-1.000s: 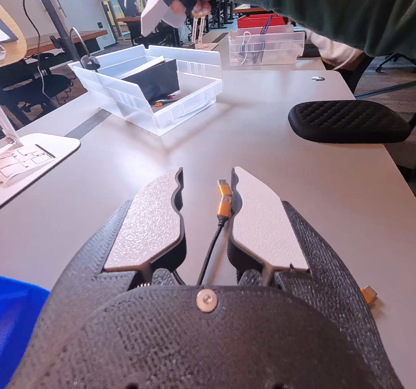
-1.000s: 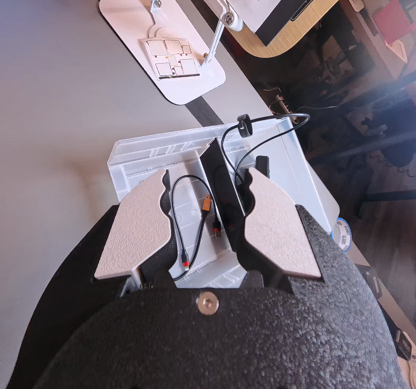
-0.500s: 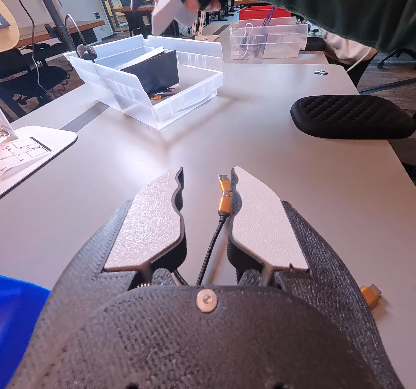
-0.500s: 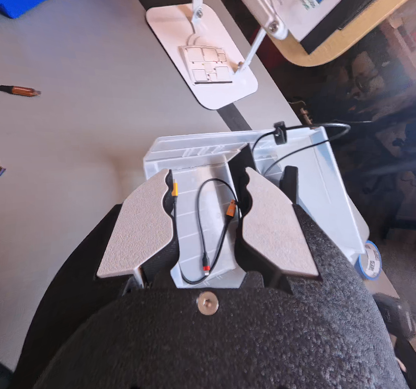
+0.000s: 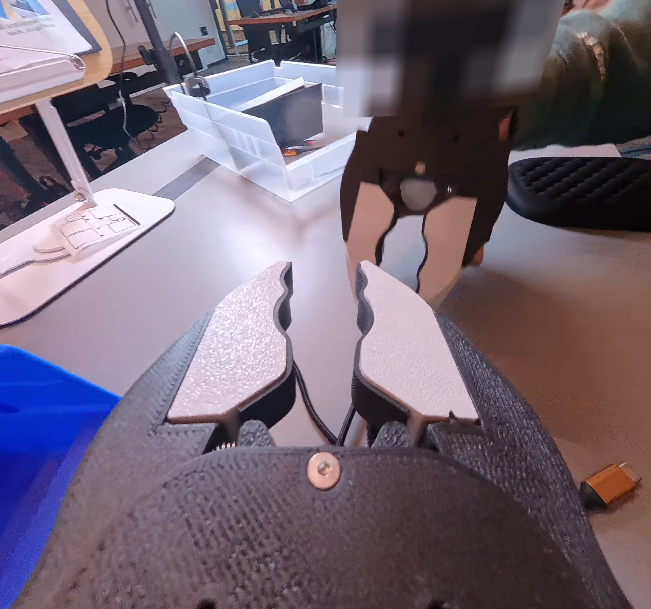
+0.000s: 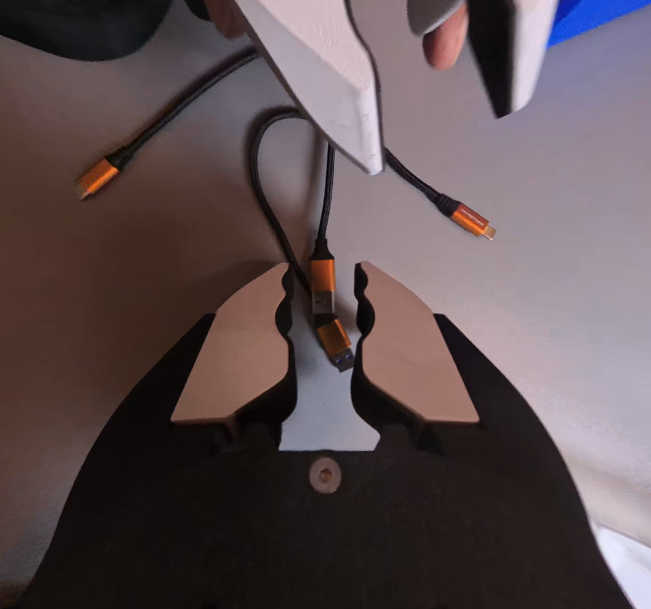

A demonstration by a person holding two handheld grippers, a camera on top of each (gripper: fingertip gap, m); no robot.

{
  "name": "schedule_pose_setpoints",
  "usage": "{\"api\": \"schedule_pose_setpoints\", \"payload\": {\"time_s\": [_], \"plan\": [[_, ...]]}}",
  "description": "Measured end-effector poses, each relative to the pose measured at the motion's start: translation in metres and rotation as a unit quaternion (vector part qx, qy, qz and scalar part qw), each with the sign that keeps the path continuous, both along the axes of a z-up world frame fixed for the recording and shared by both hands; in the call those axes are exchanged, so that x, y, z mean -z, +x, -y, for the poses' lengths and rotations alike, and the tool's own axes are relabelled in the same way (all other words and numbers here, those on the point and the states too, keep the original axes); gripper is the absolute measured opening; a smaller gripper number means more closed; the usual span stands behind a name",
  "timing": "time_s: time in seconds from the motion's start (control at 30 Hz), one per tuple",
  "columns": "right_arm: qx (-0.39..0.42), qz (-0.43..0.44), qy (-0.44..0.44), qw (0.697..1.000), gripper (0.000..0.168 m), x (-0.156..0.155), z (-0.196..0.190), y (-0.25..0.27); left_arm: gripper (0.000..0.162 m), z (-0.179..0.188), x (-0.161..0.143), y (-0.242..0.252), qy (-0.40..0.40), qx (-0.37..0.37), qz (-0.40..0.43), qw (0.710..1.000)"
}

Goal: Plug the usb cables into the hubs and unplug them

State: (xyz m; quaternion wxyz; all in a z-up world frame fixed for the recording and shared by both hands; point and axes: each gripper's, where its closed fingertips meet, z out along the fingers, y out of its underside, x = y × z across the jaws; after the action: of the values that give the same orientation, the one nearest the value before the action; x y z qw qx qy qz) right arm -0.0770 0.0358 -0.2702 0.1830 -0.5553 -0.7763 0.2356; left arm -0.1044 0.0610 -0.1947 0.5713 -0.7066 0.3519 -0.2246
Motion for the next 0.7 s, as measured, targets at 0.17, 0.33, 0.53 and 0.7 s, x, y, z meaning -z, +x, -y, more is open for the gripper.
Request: {"api": "schedule_pose_setpoints", "payload": {"time_s": [0.17,0.33,0.53,0.7], "plan": [[-0.014,-0.001,-0.003,1.000,0.015,-0.008,0.000,-0.003,0.032,-0.003,-0.003,-0.006,0.008,-0.018,0.002,1.000],[0.022,-0.062,0.053,0.996,0.015,-0.084,-0.029,0.027,0.029,-0.013,-0.037,-0.032,0.082,-0.091,0.051,0.991],[0.168,-0.139,0.165,0.962,0.015,-0.197,-0.117,0.103,0.029,-0.018,-0.041,-0.045,0.082,-0.112,0.075,0.987],[0.284,-0.115,0.232,0.923,0.015,-0.229,-0.186,0.174,0.029,-0.016,-0.029,-0.033,0.073,-0.090,0.047,0.992]]}}
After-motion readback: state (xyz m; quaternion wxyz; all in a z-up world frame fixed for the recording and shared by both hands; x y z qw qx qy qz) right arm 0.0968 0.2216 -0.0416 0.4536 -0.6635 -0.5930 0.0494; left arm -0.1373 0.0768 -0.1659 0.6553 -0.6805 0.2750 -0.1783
